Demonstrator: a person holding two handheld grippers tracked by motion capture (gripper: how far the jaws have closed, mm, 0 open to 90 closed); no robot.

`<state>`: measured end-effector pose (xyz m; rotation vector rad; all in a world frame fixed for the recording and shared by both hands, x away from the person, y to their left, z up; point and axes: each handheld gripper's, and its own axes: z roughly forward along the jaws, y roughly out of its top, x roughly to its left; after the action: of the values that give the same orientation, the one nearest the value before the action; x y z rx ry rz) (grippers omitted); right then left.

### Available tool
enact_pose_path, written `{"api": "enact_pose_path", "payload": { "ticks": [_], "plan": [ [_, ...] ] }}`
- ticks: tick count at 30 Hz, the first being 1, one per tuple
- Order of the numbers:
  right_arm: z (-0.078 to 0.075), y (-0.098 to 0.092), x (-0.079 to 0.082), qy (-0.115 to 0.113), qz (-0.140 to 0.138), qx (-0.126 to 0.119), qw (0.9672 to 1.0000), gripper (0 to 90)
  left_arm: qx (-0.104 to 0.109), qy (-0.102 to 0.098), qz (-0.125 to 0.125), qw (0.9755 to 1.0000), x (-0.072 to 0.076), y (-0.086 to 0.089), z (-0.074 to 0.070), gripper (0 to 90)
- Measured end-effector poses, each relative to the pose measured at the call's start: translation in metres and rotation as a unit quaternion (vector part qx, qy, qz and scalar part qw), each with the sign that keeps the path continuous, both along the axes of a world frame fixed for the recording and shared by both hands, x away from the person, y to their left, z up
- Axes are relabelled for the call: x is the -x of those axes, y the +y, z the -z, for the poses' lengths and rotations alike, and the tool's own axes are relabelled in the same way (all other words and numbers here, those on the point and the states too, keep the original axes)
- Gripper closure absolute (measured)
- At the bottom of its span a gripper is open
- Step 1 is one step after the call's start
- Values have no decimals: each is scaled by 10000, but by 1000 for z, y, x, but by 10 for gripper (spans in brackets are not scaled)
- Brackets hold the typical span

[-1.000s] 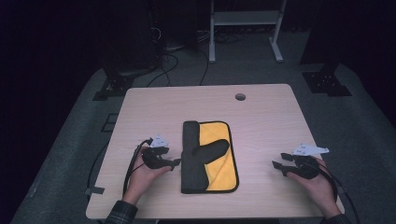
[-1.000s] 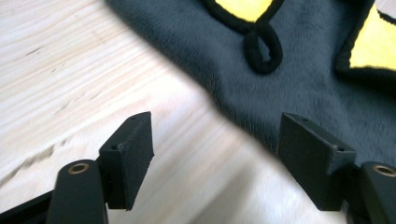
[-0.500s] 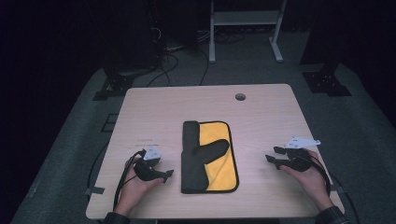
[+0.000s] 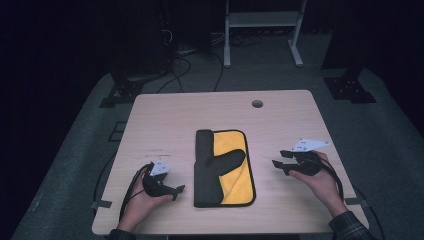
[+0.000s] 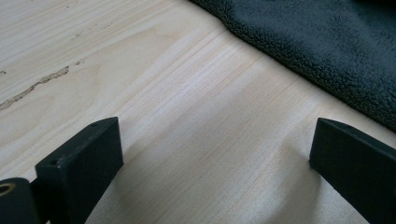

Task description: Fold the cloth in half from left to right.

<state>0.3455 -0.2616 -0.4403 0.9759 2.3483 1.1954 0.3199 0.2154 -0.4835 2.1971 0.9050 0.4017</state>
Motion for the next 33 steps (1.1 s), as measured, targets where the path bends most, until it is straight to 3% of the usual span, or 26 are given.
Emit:
{"api": "enact_pose_path", "payload": {
  "ticks": [14,18,33],
  "plan": [
    [-11,46,-19,22,-610,-129,9980,485,-41,34,52,10000,0,-1,0,0],
    [-13,61,-24,24,-770,-244,9967,487,-41,33,52,10000,0,-1,0,0],
    [-22,124,-41,-46,-1339,-283,9906,488,-44,22,66,10000,-1,0,0,0]
  ]
}}
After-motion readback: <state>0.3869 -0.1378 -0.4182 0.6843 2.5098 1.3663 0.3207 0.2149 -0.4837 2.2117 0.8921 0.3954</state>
